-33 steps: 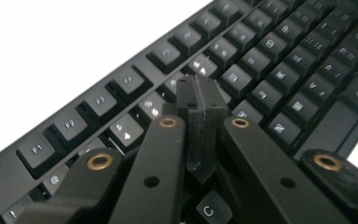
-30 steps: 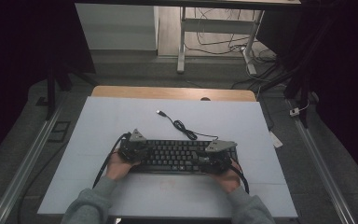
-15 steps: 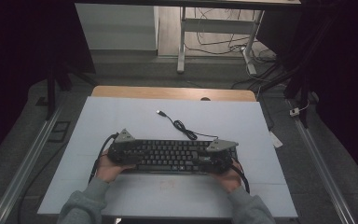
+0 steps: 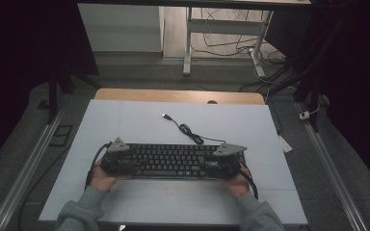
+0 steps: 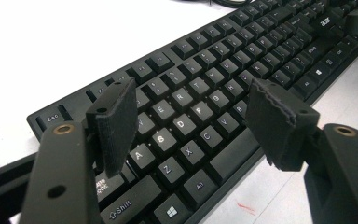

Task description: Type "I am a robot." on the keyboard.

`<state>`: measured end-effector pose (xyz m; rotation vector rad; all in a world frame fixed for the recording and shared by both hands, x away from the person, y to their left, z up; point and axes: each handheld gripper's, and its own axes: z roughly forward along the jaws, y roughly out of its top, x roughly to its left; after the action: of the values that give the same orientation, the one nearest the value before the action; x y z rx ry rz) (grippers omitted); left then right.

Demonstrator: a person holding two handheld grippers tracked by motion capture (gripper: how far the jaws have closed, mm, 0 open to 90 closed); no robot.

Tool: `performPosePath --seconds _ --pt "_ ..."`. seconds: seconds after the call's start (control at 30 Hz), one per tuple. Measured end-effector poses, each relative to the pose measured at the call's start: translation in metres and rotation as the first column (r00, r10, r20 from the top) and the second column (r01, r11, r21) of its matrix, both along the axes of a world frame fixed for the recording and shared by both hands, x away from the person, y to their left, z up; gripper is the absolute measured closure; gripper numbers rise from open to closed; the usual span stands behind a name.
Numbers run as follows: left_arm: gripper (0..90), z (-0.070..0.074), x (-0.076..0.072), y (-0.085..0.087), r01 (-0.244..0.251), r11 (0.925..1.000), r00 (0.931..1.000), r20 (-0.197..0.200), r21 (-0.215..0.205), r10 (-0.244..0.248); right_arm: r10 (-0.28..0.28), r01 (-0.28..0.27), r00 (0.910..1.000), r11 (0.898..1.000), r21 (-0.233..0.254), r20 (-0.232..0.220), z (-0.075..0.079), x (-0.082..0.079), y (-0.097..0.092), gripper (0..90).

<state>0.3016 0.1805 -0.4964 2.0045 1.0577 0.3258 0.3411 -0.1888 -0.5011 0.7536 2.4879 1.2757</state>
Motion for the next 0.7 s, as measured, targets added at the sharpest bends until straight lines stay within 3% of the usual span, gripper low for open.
performPosePath --seconds 0.57,0.7 --pt "32.6 -0.002 0.001 -0.003 0.007 0.9998 1.0 0.001 0.019 -0.007 0.005 -0.005 1.0 1.0 0.019 0.0 0.005 -0.002 0.005 55.7" --pt "32.3 -0.003 0.002 -0.005 0.008 0.9997 1.0 -0.004 0.025 -0.008 0.013 -0.013 0.9999 1.0 0.01 -0.005 0.007 -0.003 0.011 59.2"
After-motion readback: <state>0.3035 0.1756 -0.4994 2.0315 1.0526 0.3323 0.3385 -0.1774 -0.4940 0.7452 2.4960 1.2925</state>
